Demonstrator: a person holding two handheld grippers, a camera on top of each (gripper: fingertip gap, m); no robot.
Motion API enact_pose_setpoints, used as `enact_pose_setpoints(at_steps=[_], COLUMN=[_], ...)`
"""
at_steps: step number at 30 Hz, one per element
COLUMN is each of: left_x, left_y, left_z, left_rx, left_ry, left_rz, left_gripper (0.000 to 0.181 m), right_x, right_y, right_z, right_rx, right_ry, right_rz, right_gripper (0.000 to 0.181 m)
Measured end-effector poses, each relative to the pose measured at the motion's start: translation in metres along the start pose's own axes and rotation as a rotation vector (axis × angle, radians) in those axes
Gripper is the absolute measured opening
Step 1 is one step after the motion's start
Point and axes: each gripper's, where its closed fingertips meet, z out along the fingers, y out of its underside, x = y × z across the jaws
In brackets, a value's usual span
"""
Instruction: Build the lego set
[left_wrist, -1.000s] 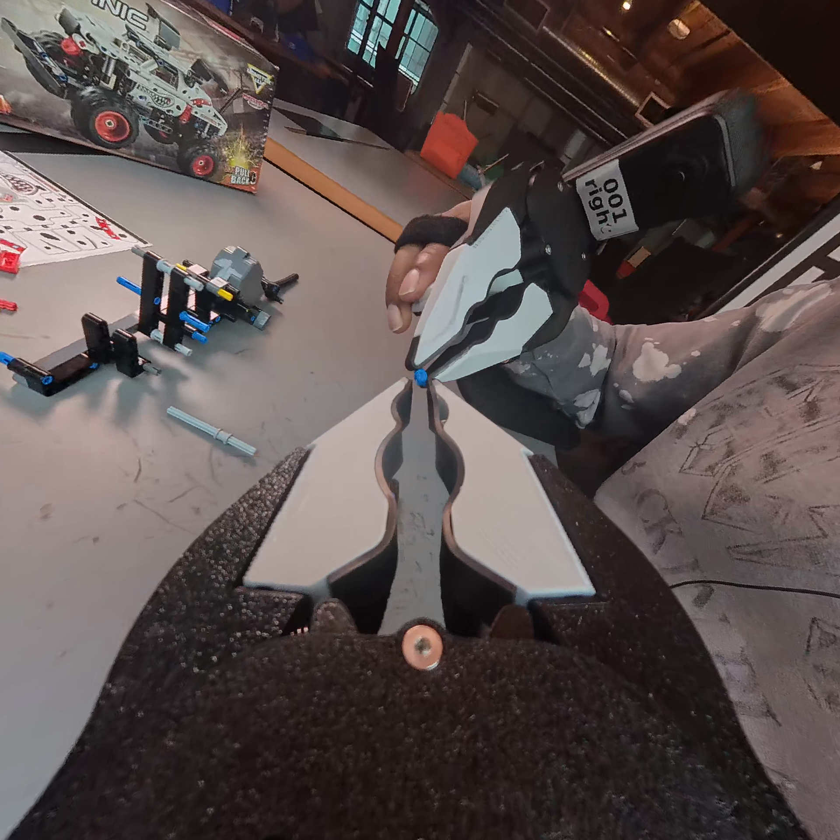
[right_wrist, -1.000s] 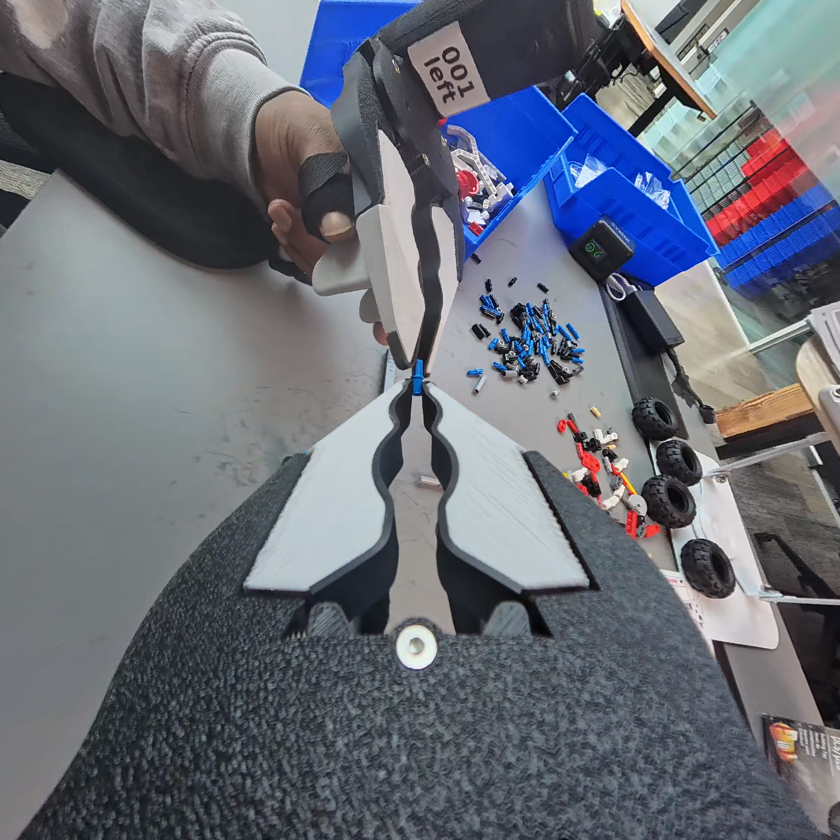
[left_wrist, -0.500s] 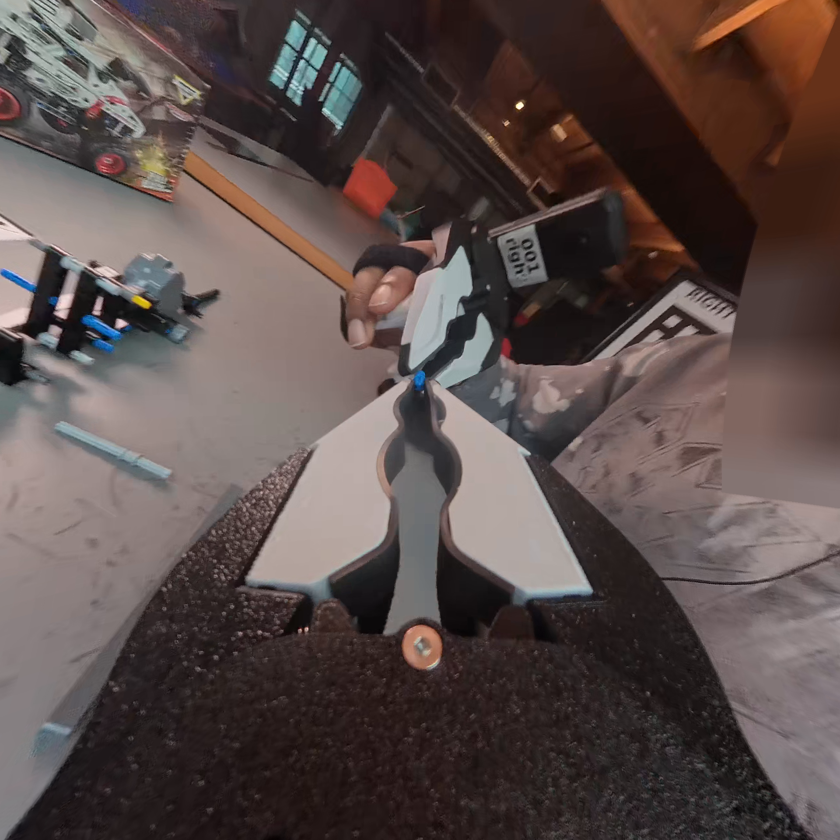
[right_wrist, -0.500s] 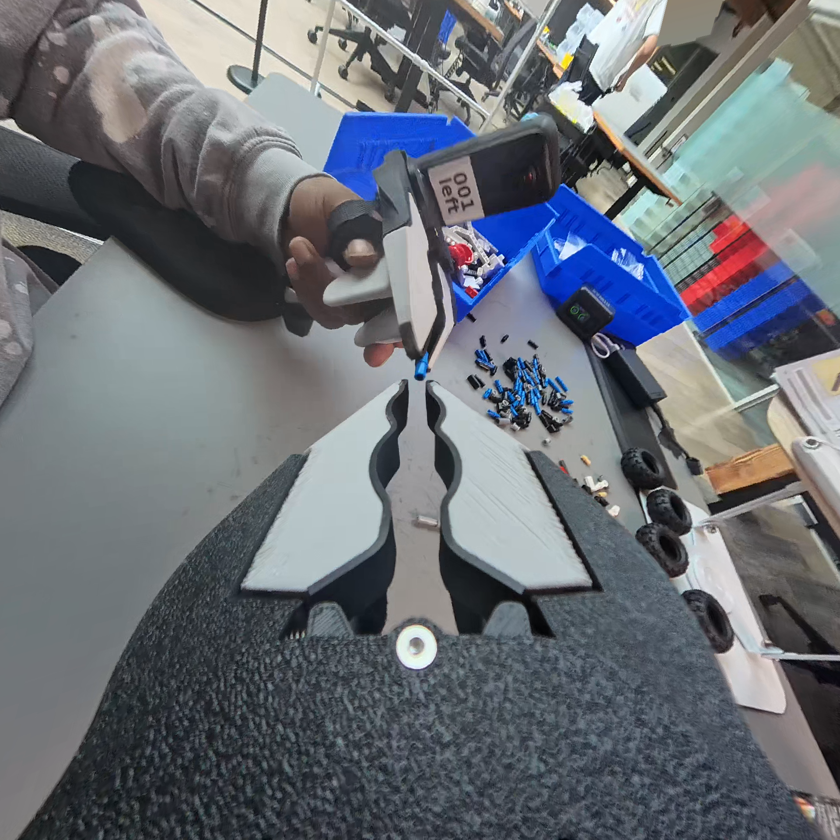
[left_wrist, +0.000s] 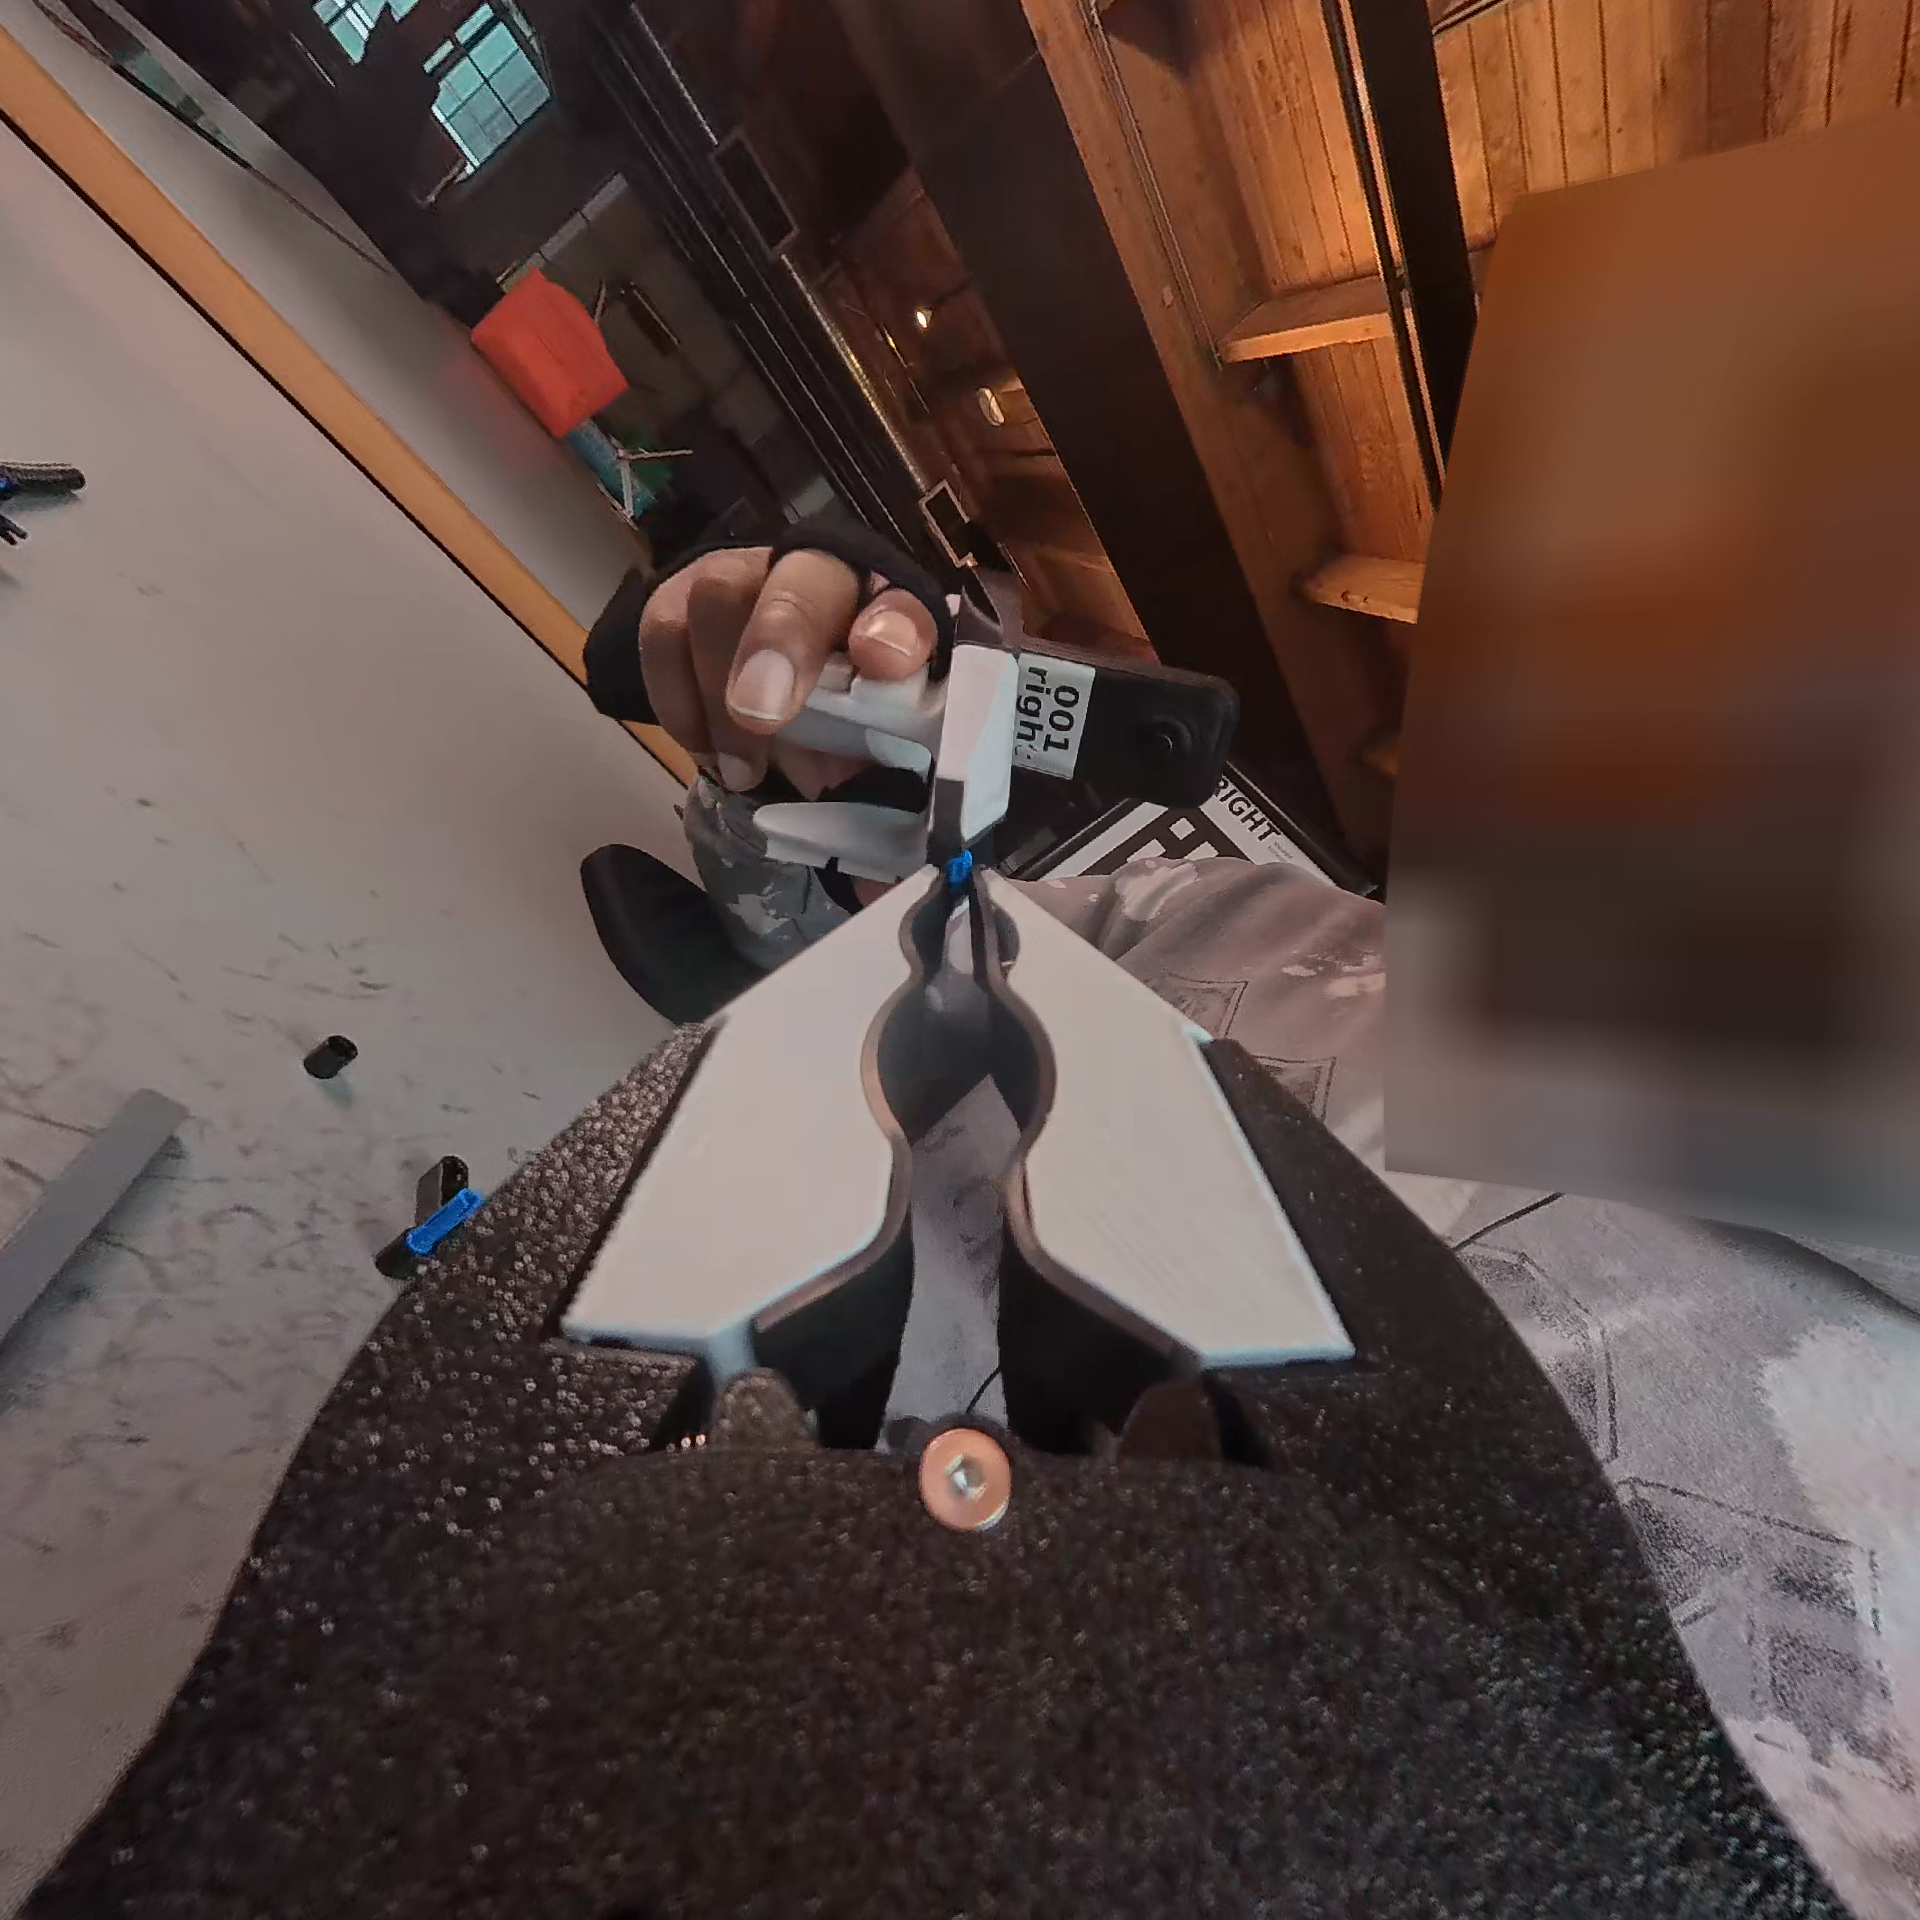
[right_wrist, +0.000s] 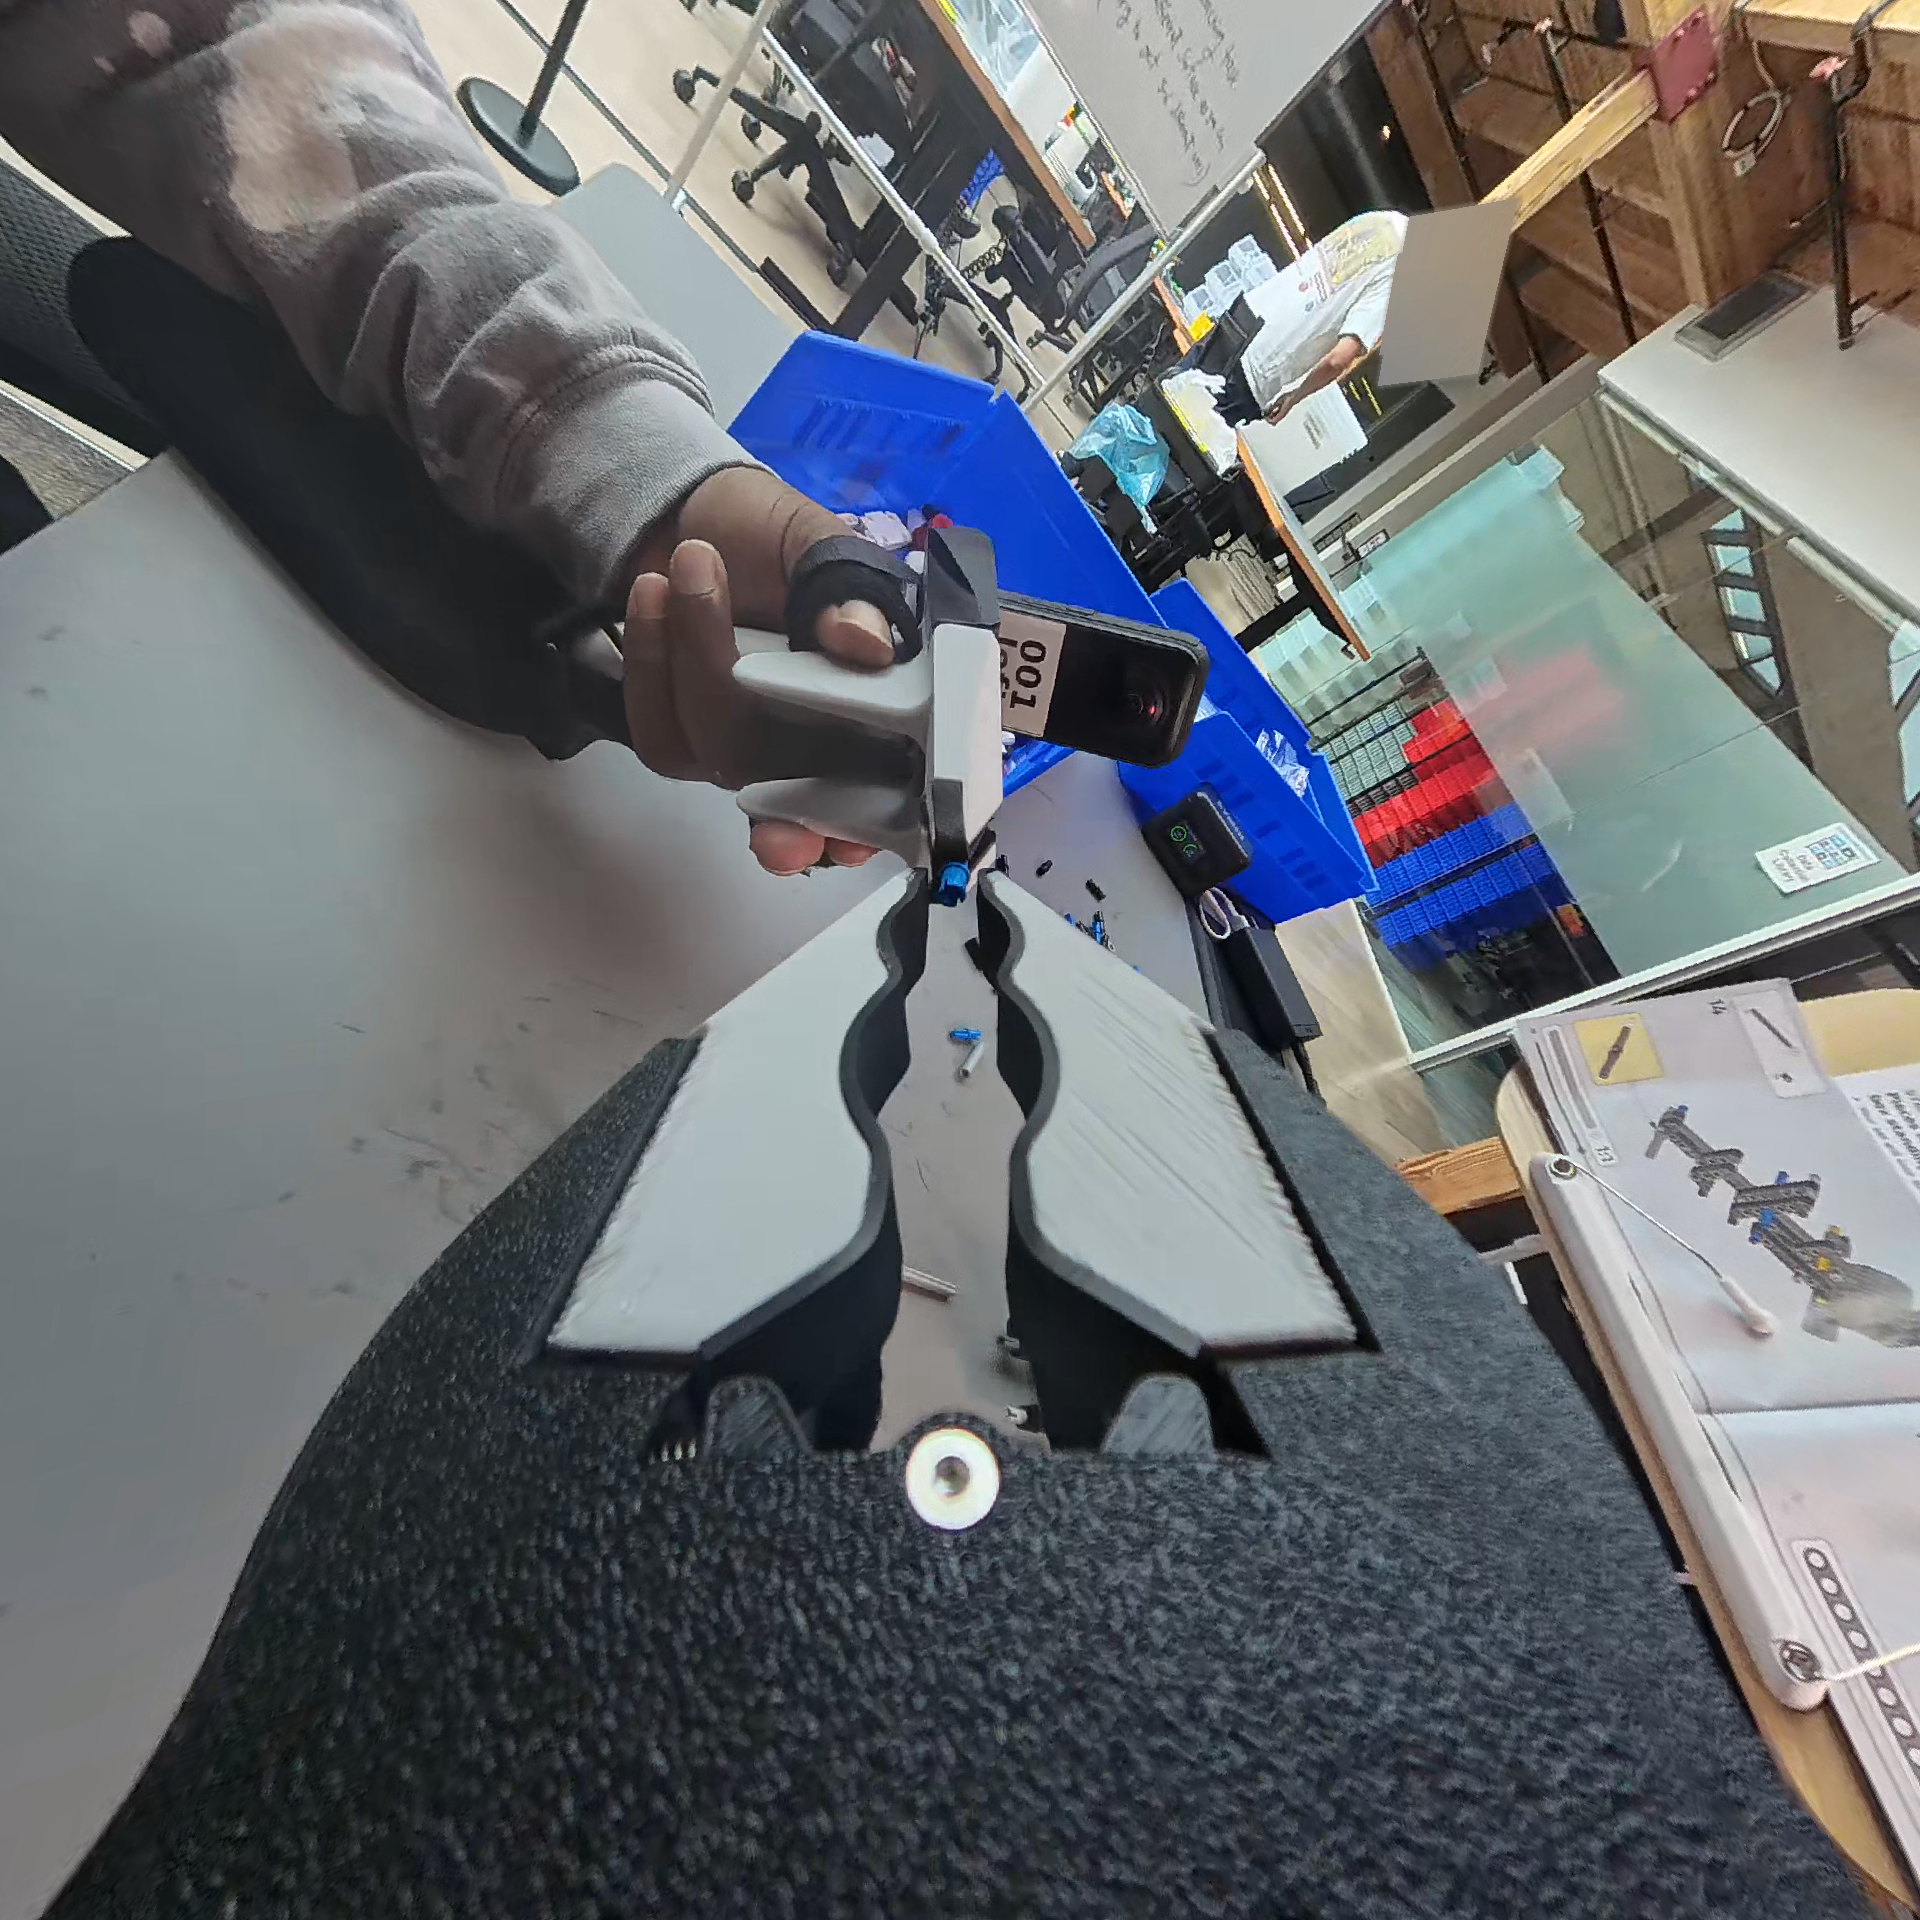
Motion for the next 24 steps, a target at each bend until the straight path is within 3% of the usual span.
enact_pose_setpoints(at_steps=[15, 19, 24], left_x=[-0.003, -0.022, -0.061], left_y=[-0.001, 0.002, 0.021], left_z=[-0.002, -0.007, -0.02], left_rx=[0.012, -0.059, -0.29], left_ry=[-0.001, -0.227, -0.571], left_rz=[-0.045, 0.185, 0.491], left_gripper=[0.005, 0.02, 0.028], right_x=[0.0, -0.003, -0.014], right_y=[0.001, 0.014, 0.039], right_z=[-0.001, -0.005, -0.015], right_rx=[-0.024, -0.025, -0.053], right_ry=[0.012, -0.063, -0.163], right_rz=[-0.035, 0.176, 0.404], right_gripper=[0.004, 0.004, 0.004])
